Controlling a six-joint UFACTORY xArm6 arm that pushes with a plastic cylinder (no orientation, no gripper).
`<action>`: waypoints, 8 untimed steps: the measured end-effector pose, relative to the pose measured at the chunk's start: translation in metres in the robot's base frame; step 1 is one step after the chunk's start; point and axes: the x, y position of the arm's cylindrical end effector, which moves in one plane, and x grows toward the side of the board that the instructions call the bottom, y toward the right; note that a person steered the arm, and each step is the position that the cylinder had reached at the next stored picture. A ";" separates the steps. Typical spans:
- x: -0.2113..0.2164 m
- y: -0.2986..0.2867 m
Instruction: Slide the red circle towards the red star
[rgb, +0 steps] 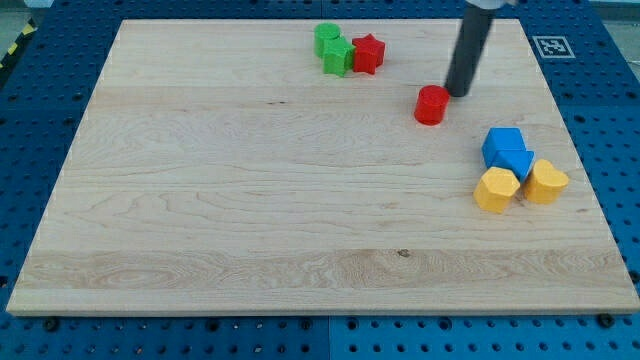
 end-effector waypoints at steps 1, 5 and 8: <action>0.027 0.013; 0.055 -0.014; 0.048 -0.063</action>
